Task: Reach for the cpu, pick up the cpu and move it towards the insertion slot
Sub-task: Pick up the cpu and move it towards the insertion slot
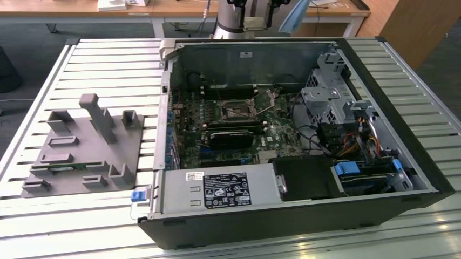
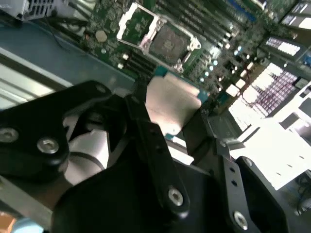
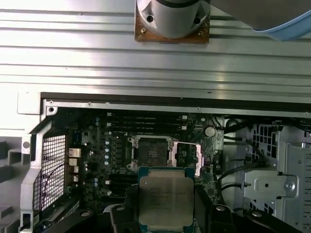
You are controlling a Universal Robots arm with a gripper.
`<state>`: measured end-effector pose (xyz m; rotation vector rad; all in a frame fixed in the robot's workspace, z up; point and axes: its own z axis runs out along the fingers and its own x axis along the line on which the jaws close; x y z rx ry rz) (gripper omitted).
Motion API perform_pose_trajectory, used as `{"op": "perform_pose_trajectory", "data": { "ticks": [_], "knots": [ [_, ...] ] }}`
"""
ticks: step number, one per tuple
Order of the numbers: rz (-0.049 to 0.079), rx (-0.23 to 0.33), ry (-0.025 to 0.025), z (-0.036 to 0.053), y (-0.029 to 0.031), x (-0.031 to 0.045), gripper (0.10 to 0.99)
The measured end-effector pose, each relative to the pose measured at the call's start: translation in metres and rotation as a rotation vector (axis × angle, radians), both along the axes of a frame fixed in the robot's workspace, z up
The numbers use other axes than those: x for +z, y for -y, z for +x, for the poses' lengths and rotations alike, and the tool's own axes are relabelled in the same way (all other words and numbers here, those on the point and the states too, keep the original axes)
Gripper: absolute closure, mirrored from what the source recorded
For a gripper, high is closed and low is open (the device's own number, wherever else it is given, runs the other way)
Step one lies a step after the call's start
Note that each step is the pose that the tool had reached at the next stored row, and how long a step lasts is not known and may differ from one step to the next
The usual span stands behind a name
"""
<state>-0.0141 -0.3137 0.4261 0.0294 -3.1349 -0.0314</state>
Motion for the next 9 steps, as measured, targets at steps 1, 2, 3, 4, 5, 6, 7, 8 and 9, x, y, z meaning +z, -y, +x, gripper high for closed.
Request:
{"op": "perform_pose_trajectory", "data": {
  "ticks": [1,2,3,4,5,6,7,8,9],
  "knots": [
    [0.000,0.000,0.0000,0.0000,0.0000,0.0000,0.545],
    [0.000,0.000,0.0000,0.0000,0.0000,0.0000,0.545],
    [0.000,0.000,0.0000,0.0000,0.0000,0.0000,0.545],
    [0.000,0.000,0.0000,0.0001,0.0000,0.0000,0.545],
    [0.000,0.000,0.0000,0.0002,0.0000,0.0000,0.545],
    [0.000,0.000,0.0000,0.0006,0.0000,-0.0001,0.545],
    [0.000,0.000,-0.0001,0.0007,0.0000,-0.0001,0.545],
    [0.000,0.000,0.0000,0.0007,0.0000,-0.0001,0.545],
    [0.000,0.000,-0.0001,0.0007,0.0000,-0.0001,0.545]
  ]
}}
